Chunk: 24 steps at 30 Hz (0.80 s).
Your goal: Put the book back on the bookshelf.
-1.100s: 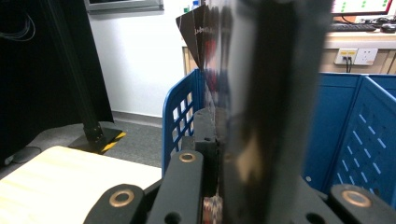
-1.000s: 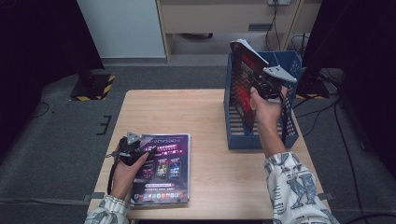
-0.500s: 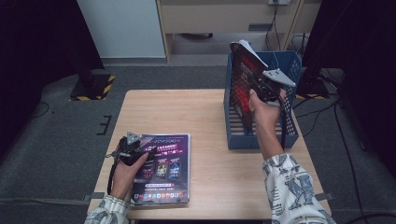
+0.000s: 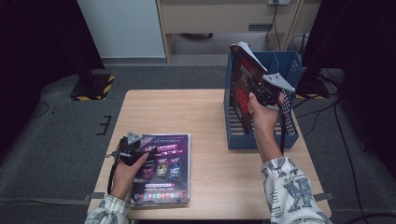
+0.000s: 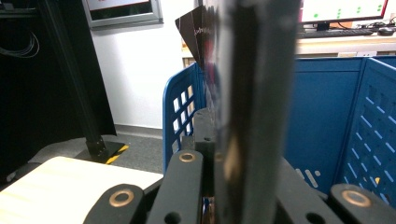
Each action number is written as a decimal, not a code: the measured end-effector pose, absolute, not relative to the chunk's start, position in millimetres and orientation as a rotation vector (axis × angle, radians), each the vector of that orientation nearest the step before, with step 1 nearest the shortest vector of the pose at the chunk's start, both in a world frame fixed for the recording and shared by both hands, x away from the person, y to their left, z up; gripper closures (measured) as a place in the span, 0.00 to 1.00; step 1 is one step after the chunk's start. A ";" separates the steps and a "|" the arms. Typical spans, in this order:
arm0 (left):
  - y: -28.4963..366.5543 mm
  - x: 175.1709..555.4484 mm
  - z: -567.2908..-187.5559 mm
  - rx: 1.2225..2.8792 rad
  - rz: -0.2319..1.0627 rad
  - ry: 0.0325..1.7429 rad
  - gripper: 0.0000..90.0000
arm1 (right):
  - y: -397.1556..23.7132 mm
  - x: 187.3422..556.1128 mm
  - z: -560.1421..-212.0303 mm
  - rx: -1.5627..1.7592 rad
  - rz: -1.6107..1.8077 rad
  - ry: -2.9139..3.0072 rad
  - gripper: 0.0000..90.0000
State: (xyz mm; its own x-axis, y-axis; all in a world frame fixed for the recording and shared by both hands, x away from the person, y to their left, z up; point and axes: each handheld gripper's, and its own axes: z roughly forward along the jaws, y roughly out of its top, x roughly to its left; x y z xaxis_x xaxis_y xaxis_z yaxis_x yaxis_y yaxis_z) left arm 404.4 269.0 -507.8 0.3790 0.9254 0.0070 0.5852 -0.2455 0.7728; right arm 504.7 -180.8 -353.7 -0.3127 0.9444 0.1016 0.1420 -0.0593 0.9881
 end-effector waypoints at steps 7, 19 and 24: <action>268.9 404.4 -507.7 1.946 0.626 1.298 0.09 | -182.8 504.0 -356.9 1.199 1.438 1.502 0.96; 267.1 404.2 -506.8 1.954 0.640 1.285 0.09 | -182.6 505.1 -362.7 1.201 1.449 1.489 0.96; 267.0 404.1 -506.7 1.957 0.640 1.284 0.09 | -179.8 504.5 -366.7 1.195 1.429 1.493 0.96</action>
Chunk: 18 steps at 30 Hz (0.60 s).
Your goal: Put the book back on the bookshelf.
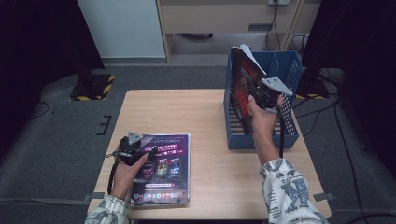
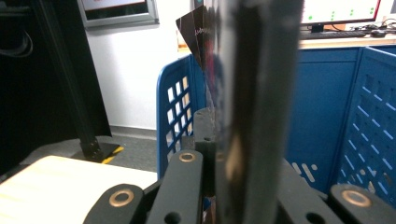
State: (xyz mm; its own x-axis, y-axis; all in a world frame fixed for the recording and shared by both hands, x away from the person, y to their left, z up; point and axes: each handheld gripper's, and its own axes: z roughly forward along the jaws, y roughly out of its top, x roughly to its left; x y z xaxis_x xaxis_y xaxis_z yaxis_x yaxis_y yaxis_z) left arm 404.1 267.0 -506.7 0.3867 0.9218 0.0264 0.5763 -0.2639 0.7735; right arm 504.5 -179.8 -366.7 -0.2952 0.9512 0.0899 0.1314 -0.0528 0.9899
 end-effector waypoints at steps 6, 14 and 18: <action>266.3 404.2 -506.7 1.958 0.644 1.282 0.09 | -184.2 503.6 -369.8 1.193 1.402 1.477 0.96; 265.4 404.6 -507.2 1.965 0.648 1.276 0.09 | -182.8 504.1 -375.9 1.189 1.402 1.475 0.96; 265.2 404.3 -506.9 1.964 0.648 1.274 0.09 | -177.4 505.1 -381.3 1.188 1.402 1.488 0.96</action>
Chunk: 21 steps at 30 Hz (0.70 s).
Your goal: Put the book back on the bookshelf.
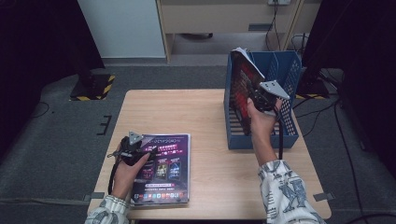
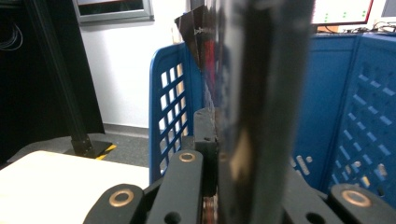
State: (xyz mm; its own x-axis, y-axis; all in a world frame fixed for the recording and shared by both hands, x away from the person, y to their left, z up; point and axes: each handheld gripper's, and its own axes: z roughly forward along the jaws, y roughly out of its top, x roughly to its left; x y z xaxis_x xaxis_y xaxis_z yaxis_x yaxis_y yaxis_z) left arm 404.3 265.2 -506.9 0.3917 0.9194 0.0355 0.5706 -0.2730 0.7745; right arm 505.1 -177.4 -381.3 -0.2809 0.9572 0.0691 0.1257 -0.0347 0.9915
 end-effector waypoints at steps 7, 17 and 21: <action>265.7 404.6 -506.9 1.960 0.648 1.276 0.09 | -170.7 505.3 -388.1 1.175 1.390 1.497 0.96; 265.2 404.9 -507.1 1.963 0.647 1.272 0.09 | -170.0 505.8 -399.5 1.188 1.387 1.496 0.96; 265.1 404.9 -506.8 1.962 0.649 1.272 0.09 | -167.6 505.3 -399.5 1.181 1.378 1.507 0.96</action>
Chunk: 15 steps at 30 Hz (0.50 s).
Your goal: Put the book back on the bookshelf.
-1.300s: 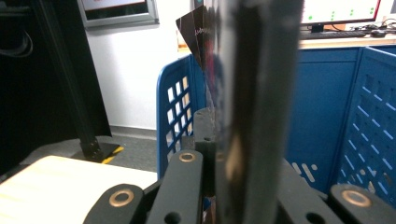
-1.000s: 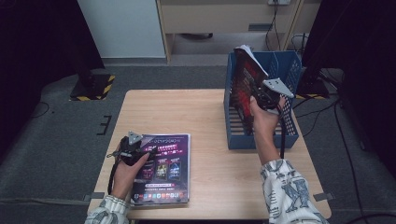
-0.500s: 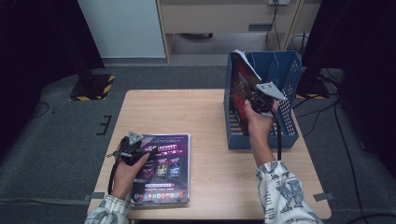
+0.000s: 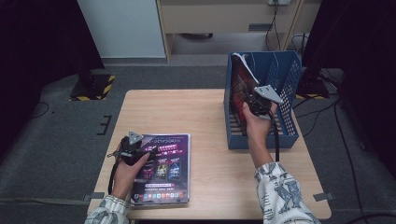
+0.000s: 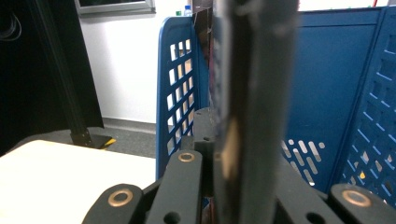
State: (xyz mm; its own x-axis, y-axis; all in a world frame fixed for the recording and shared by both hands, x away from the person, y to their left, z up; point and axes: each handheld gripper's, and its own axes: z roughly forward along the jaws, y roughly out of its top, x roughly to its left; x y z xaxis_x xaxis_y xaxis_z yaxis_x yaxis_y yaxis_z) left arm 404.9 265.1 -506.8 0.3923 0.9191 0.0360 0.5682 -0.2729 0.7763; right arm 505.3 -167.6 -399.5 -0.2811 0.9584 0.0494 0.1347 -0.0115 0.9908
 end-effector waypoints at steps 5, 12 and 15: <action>264.9 404.5 -506.4 1.963 0.650 1.271 0.09 | -162.5 501.6 -401.4 1.172 1.356 1.535 0.95; 264.7 404.6 -506.7 1.964 0.650 1.270 0.09 | -158.5 495.2 -404.5 1.149 1.363 1.568 0.94; 264.5 404.5 -506.6 1.966 0.650 1.269 0.09 | -158.0 493.7 -405.4 1.145 1.372 1.577 0.93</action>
State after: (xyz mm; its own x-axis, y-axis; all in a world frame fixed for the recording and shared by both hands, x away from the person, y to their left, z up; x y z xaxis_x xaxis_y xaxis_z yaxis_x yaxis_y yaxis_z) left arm 404.5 264.5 -506.6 0.3946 0.9180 0.0389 0.5677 -0.2768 0.7753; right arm 493.7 -158.0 -405.4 -0.3274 0.9446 0.0226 0.1530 0.0294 0.9878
